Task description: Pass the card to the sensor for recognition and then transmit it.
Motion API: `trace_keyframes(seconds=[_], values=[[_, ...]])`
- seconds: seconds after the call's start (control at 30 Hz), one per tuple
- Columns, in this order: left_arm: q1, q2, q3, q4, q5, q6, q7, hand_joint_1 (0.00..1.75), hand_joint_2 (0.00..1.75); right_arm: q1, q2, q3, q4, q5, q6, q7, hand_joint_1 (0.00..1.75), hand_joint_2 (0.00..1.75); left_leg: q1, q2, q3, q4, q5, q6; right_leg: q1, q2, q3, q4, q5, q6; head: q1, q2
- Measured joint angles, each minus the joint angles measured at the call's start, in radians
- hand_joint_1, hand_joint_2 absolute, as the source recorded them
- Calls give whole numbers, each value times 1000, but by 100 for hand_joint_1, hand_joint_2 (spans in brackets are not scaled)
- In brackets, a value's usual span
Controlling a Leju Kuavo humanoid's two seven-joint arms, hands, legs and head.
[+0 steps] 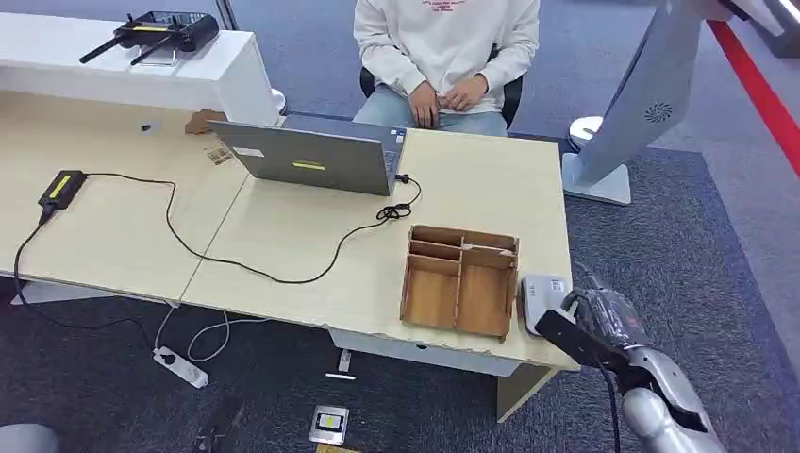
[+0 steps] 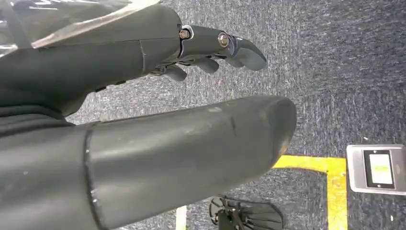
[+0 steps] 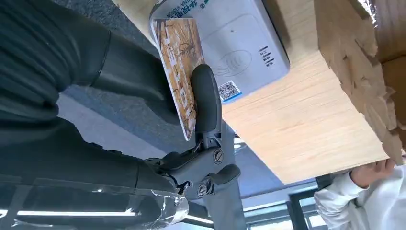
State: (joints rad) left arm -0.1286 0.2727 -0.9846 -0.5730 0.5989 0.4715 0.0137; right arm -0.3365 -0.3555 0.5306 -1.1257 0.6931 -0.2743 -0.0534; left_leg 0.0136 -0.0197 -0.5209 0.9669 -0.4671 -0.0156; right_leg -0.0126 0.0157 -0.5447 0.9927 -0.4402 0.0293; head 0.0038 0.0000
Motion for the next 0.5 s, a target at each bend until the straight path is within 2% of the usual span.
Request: trace_keyframes(seconds=[0.33, 0.5], values=[[-11, -5, 10, 44, -36, -29, -35, 0, 0, 13, -13, -4, -19, 2, -12, 12, 175, 175, 0, 0, 0, 0, 0, 0, 0, 0, 0, 0, 0, 0, 0, 0], [-17, -11, 19, 79, -56, -36, -59, 0, 0, 19, -30, -10, -19, -2, -24, -10, 175, 175, 0, 0, 0, 0, 0, 0, 0, 0, 0, 0, 0, 0, 0, 0]])
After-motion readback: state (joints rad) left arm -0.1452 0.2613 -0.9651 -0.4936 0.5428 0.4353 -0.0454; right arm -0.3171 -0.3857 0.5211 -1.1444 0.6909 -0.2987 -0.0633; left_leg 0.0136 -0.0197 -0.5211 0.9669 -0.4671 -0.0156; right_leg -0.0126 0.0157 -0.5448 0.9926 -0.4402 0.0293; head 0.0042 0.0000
